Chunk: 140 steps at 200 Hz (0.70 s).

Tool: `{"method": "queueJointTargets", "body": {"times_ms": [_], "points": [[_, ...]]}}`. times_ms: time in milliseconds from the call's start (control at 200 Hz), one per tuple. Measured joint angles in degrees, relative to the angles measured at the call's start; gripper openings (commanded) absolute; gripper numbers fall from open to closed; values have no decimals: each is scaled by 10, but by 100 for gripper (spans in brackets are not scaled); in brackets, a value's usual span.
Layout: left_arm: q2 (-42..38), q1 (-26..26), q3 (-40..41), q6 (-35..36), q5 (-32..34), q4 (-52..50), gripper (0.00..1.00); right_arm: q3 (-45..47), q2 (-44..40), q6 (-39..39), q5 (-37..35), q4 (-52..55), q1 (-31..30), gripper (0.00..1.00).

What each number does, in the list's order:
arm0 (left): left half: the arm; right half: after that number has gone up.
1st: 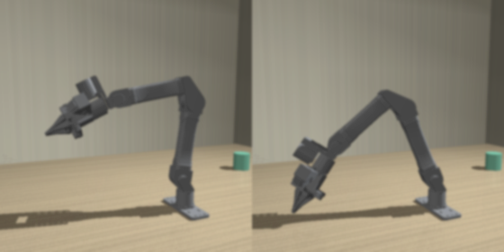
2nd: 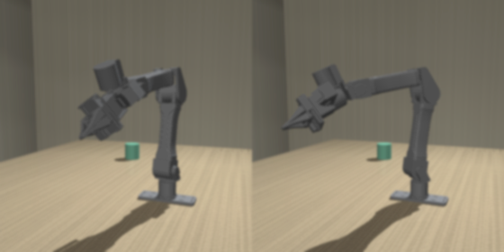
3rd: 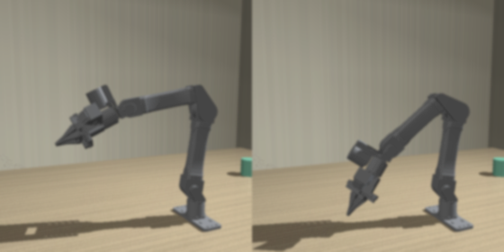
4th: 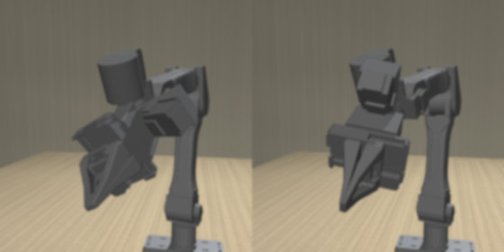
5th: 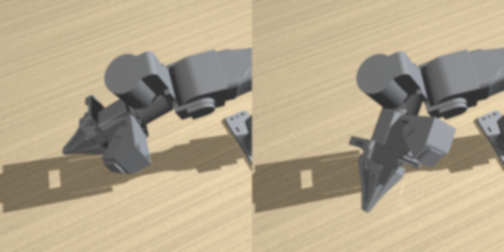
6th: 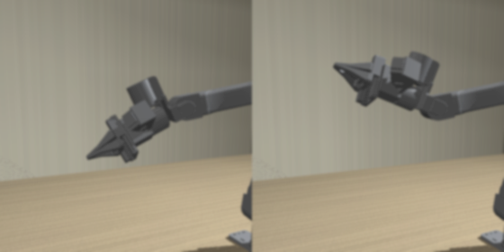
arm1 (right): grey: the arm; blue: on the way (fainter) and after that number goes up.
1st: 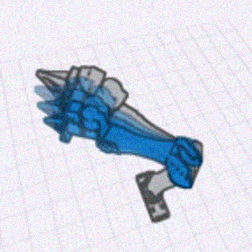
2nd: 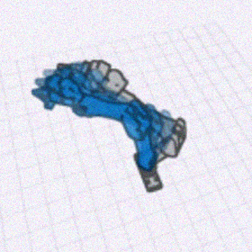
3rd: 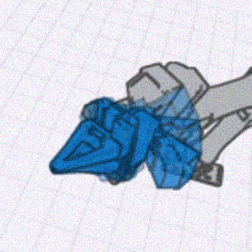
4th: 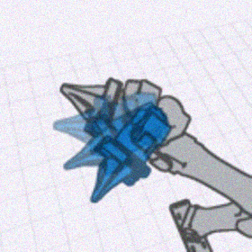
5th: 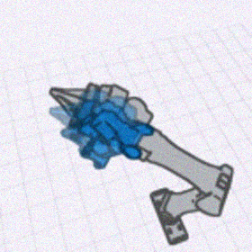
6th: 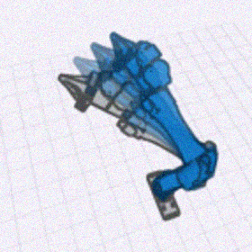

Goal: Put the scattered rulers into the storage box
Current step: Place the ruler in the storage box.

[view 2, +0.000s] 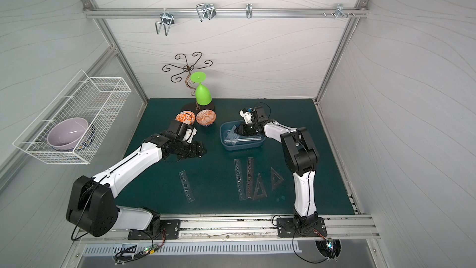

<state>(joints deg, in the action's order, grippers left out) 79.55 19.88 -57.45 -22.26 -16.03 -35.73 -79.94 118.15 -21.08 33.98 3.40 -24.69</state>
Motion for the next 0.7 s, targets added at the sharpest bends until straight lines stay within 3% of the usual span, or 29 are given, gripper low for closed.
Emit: {"method": "queueJointTargets", "body": {"times_ms": [165, 235, 410, 700], "points": [[5, -4, 0, -2, 0, 0, 78, -5, 0, 15, -7, 14, 4, 40], [7, -5, 0, -3, 5, -2, 80, -6, 0, 20, -9, 22, 9, 45], [1, -6, 1, -13, 53, -36, 80, 24, -35, 27, -18, 28, 20, 50], [-139, -7, 110, -111, 183, -93, 81, 152, -240, 23, -21, 3, -16, 52]]}}
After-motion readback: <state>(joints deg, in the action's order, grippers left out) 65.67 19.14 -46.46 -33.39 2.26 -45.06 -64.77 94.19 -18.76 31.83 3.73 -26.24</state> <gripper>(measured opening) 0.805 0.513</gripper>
